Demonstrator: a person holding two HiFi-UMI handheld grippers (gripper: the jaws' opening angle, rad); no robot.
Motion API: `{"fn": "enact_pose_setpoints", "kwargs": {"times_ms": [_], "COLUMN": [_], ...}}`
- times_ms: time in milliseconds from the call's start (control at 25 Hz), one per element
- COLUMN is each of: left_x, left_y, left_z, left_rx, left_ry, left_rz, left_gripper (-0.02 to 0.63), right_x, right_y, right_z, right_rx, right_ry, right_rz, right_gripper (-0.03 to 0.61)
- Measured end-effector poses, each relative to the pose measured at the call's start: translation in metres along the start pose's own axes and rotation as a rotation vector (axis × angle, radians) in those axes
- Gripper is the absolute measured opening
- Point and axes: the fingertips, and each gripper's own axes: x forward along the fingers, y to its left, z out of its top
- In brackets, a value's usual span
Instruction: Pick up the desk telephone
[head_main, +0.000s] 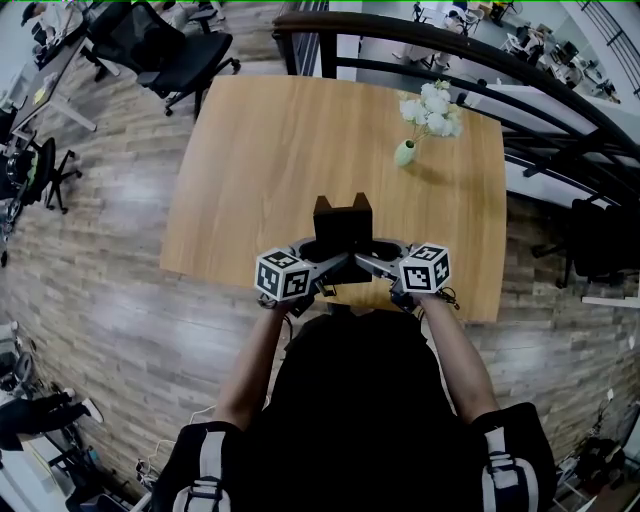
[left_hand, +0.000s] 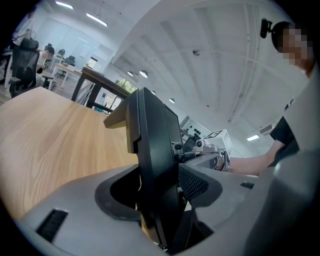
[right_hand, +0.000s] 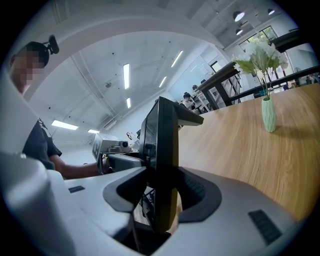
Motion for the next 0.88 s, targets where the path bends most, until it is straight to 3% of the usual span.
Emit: {"fn": "enact_pose_setpoints", "kwargs": {"times_ms": [880], "left_x": [-0.0033], "left_y": [-0.0023], "left_z": [-0.0035], "left_rx": [0.008], "left_ry": [0.009], "left_rz": [-0.002], "left_gripper": [0.259], "right_x": [0.0002], "right_y": [0.0036], "right_z": [-0.0048], "right_rx": [0.003], "right_ry": [0.0], "right_rz": [-0.004], "right_gripper": [0.198]}}
